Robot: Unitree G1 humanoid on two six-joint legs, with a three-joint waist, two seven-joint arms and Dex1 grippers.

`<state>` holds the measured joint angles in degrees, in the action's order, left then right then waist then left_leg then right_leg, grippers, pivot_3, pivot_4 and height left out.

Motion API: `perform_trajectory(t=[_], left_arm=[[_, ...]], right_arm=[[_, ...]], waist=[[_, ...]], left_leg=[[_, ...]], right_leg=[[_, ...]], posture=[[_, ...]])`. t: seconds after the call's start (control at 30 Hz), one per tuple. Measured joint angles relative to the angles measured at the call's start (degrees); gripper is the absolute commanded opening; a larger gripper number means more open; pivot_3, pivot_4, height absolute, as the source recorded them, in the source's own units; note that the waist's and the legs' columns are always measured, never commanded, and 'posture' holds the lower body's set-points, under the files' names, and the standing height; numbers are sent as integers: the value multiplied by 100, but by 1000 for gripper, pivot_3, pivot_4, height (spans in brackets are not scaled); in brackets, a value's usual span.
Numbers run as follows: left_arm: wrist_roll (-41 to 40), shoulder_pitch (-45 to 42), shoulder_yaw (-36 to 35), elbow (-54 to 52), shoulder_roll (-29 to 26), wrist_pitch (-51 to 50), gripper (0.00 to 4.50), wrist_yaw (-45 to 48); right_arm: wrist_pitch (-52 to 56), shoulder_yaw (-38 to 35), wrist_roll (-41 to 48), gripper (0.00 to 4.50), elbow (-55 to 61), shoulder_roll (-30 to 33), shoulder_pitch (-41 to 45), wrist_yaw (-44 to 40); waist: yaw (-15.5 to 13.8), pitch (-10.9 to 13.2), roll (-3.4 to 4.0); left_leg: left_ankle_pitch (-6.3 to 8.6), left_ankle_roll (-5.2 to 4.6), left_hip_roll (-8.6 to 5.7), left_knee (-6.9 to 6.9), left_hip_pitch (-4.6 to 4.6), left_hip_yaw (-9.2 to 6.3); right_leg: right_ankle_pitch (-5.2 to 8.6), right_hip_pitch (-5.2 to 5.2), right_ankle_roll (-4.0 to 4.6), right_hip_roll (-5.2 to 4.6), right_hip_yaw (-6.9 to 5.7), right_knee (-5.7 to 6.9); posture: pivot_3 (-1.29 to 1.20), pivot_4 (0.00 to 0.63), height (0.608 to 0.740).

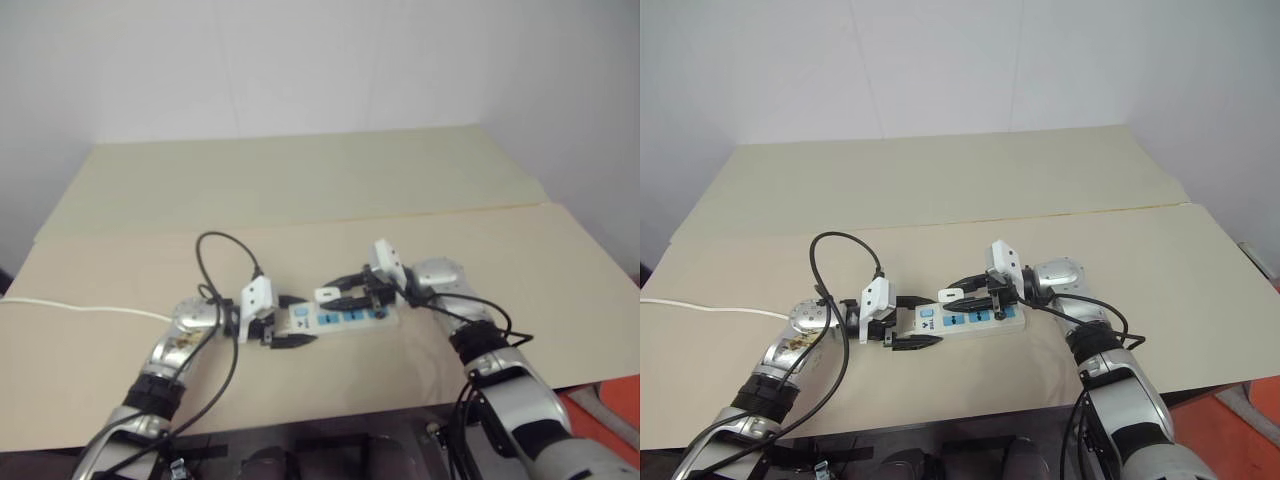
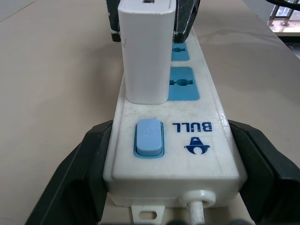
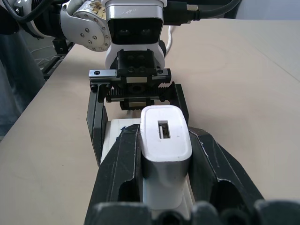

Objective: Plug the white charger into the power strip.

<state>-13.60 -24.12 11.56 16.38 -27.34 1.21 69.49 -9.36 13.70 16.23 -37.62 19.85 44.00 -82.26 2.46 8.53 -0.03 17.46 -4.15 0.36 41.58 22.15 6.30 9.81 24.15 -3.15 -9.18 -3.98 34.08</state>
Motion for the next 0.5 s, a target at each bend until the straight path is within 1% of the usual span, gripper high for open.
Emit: perform_trajectory(t=[0.03,0.07,0.1,0.2,0.27,0.5], left_arm=[[0,1,-1,-3,0,0,3270,0],[-1,4,-1,-13,0,0,3270,0],[0,9,3,-39,1,0,3270,5],[-13,38,-10,-66,-3,5,3270,25],[-13,38,-10,-66,-2,9,3270,32],[-13,36,-11,-64,-1,10,3270,36]], right_arm=[[1,0,-5,1850,0,0,0,3],[6,3,-103,2064,-7,9,0,46],[81,39,-270,2412,-101,60,-24,118],[134,-61,-306,3532,-111,78,-41,168],[166,-91,-334,4202,-108,74,-36,188],[300,-179,-362,4202,-99,42,-35,230]], waist=[[0,0,0],[-1,0,0],[-5,0,0],[-10,0,-1],[-10,0,-1],[-9,0,-1]], left_leg=[[0,0,0,0,0,0],[0,0,0,-1,1,0],[0,1,0,-1,7,0],[0,1,0,-12,9,2],[-2,3,-1,-20,8,3],[-2,3,-1,-23,8,3]], right_leg=[[0,0,0,0,0,0],[0,1,0,0,0,0],[0,7,0,0,-1,0],[0,11,1,0,-4,-4],[1,10,1,0,-5,-4],[1,10,1,0,-6,-6]], posture=[[0,150,740],[0,150,740],[0,150,740],[0,150,740],[0,150,740],[0,150,740]])
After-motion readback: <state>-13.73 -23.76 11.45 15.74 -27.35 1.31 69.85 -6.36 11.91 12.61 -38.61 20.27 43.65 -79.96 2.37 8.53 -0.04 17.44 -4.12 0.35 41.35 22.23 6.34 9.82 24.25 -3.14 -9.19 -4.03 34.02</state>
